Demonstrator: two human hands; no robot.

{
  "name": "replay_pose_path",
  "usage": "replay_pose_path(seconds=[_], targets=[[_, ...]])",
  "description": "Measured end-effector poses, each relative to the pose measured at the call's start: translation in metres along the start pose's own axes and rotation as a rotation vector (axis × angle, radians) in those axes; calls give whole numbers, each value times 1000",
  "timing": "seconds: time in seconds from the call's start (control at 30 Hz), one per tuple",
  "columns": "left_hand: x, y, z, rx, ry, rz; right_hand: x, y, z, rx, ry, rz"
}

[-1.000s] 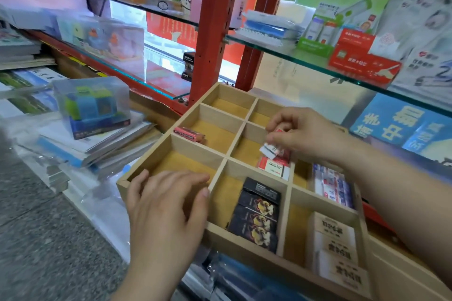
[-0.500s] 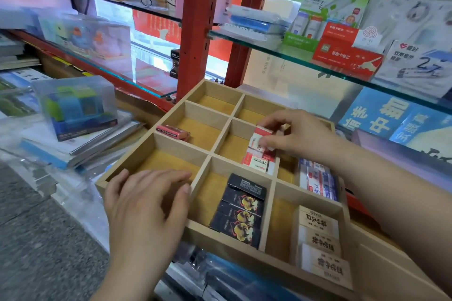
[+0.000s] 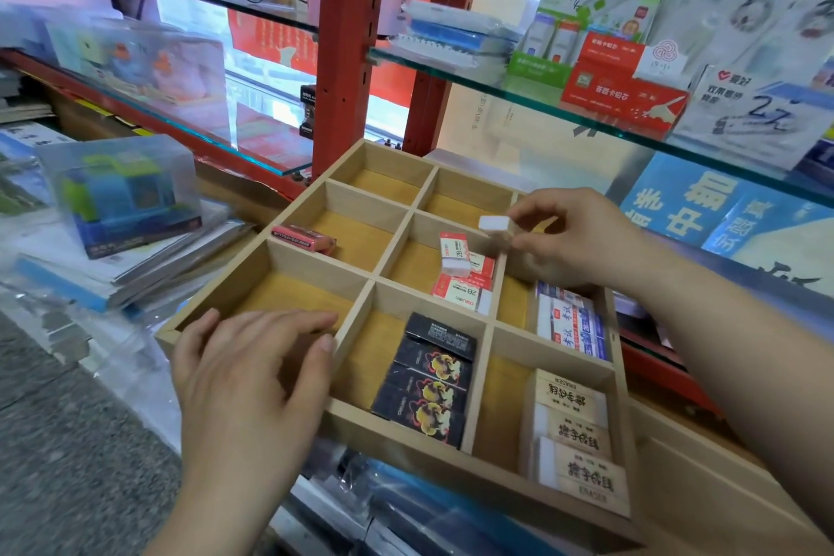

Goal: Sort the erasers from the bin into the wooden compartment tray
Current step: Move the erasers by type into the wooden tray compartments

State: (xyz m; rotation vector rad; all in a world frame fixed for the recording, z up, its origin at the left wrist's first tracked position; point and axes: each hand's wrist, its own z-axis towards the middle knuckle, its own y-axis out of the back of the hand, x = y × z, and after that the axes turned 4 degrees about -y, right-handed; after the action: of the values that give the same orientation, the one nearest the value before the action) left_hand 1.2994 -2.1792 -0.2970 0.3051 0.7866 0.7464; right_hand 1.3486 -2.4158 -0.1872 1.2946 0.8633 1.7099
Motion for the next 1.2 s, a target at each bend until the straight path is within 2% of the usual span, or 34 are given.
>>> replay_pose_path(seconds=[0.13, 0.2, 0.27, 0.37, 0.47, 0.57, 0.77, 0.97, 1.03, 1.2], targets=[[0, 0, 0, -2, 2, -8, 1, 1, 2, -107, -14, 56], [0, 0, 0, -4, 1, -6, 2, 8, 0, -76, -62, 227], [-1, 0, 0, -12, 3, -12, 1, 20, -9, 138, -133, 407], [-9, 0, -1, -24, 4, -69, -7, 31, -31, 491, -134, 398], [-24, -3, -8, -7, -102, -97, -9, 31, -51, 605, -125, 347], [-35, -11, -15, 50, -184, -68, -7, 24, -66, 668, -96, 181], [-36, -13, -15, 56, -168, -32, 4, 15, -76, 608, 22, -105], [-33, -13, -15, 35, -189, -49, 20, 11, -23, 178, 92, 23], [-31, -13, -13, 36, -194, -46, 23, 0, 0, 191, 118, -46], [-25, -11, -13, 36, -197, -61, 24, -16, 26, 357, 220, -240]])
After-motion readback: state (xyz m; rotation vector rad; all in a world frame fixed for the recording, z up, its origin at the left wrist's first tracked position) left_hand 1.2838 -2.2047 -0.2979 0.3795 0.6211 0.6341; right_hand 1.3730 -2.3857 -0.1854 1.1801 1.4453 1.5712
